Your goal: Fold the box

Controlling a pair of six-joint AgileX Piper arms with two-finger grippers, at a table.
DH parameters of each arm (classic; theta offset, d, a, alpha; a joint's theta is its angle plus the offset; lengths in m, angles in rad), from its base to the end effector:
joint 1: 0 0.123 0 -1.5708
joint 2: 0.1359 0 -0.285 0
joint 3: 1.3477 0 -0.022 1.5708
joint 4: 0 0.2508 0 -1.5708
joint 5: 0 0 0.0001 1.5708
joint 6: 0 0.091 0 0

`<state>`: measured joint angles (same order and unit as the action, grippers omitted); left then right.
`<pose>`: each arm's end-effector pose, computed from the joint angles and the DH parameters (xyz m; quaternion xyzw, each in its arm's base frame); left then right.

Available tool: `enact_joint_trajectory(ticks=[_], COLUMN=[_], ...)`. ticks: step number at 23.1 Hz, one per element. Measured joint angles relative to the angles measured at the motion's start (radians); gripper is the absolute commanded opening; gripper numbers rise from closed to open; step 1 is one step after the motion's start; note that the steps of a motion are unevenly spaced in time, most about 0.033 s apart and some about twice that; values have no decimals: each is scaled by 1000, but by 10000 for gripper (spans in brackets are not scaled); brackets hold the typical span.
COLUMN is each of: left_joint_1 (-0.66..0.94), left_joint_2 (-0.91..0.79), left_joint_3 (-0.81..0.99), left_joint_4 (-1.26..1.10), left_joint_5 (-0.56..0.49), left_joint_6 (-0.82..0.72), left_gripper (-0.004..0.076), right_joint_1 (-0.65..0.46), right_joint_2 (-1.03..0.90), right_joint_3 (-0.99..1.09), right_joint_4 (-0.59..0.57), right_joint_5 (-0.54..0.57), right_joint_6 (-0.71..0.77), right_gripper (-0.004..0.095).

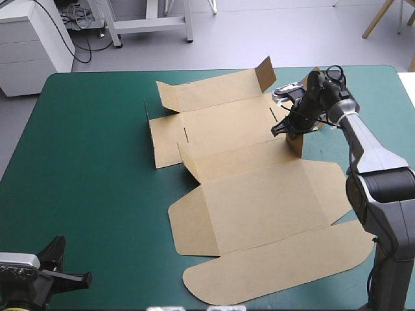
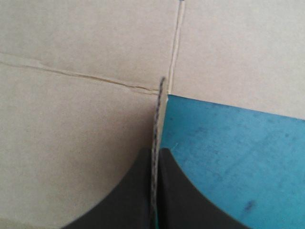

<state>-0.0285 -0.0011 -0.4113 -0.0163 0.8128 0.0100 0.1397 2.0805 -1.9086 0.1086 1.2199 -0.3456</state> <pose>0.0137 -0.0015 0.2726 0.0145 0.8086 -0.0135 0.5881 0.4415 0.0714 0.2640 -0.2264 0.9635 0.0391 0.1373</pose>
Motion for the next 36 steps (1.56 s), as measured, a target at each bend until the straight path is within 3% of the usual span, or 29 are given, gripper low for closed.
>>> enact_joint_trajectory(ticks=[3,9,16,24,36], left_joint_1=[0,0,0,0,0], left_joint_2=[0,0,0,0,0], left_joint_3=[0,0,0,0,0], left_joint_4=[0,0,0,0,0], left_joint_5=[0,0,0,0,0], left_joint_6=[0,0,0,0,0], left_gripper=[-10,-10,-10,-10,-10], right_joint_1=[12,134,247,326,329], right_joint_2=[0,1,2,9,9], right_joint_3=[-25,-35,-35,-35,-35], right_joint_4=[71,86,87,111,213], right_joint_5=[-3,-48,-156,-194,-208], right_joint_6=[-192,-495,-748,-967,-1110], right_gripper=[-19,-20,-20,-20,-19])
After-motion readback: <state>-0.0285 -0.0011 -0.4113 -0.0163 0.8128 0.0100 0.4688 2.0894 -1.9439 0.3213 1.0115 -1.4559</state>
